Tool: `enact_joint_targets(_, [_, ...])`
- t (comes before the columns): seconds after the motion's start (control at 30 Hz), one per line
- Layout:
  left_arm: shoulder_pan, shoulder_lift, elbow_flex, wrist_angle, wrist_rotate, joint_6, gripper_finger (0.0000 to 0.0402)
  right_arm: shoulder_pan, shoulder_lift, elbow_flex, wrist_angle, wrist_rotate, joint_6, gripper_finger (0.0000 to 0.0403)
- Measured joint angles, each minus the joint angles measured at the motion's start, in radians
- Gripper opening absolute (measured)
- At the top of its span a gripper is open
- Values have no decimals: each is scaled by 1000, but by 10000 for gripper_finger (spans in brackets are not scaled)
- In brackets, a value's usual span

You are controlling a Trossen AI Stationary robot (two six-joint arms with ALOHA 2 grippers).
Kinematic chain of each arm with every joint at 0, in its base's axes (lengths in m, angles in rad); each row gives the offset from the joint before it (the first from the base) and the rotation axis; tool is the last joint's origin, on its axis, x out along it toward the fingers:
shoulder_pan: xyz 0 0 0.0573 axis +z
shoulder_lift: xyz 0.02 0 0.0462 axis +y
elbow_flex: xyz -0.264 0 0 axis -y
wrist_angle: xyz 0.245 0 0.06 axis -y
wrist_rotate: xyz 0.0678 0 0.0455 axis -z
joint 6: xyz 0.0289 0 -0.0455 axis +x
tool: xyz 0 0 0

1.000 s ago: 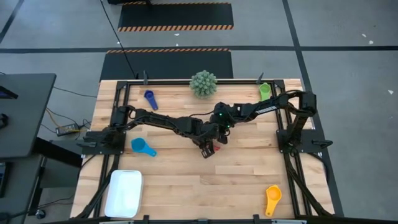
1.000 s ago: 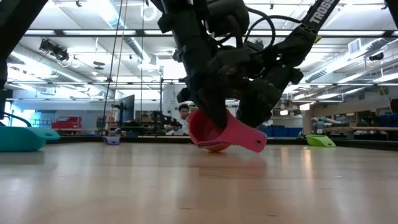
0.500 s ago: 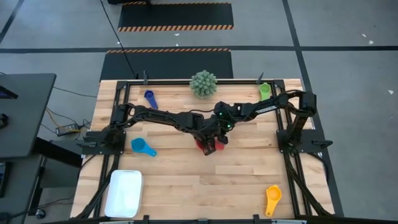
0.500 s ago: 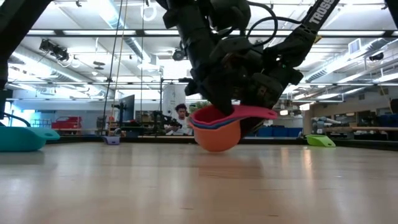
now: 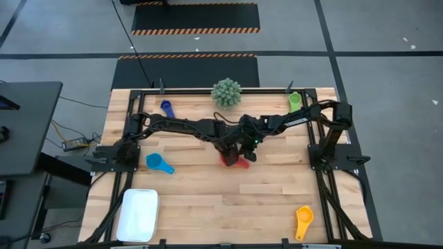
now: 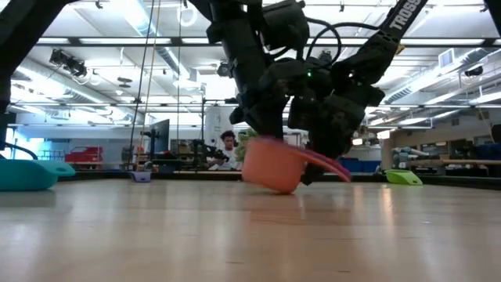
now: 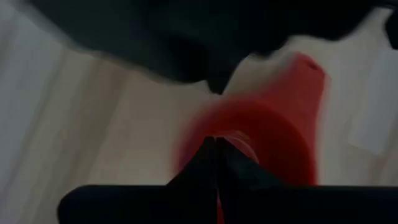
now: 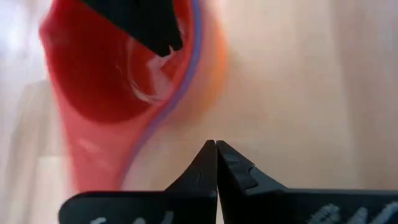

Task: Nest measuring cups in basket
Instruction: Adjust the stacked measuring cups, then stack the light blue measuring cup on top of the red measuring cup

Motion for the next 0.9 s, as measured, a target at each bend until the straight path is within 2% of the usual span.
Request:
enact_joint_targets(0.17, [24, 10, 0, -13, 38, -14, 0, 1, -1, 1, -48, 16, -4, 0])
enact_joint_targets(0.43, [28, -9, 0, -13, -1, -21, 0, -6, -73, 2, -138, 160, -56, 0])
enact_joint_targets(0.63, [21, -94, 0, -88, -39, -77, 0, -19, -249, 2, -303, 256, -104, 0])
enact_joint_targets(0.77, [0, -173, 1, -234, -118, -166, 0, -12, -408, 1, -428, 326, -117, 0])
enact_joint_targets(0.9, [-32, -258, 2, -358, -138, -288, 0, 10, -558, 1, -533, 391, -70, 0])
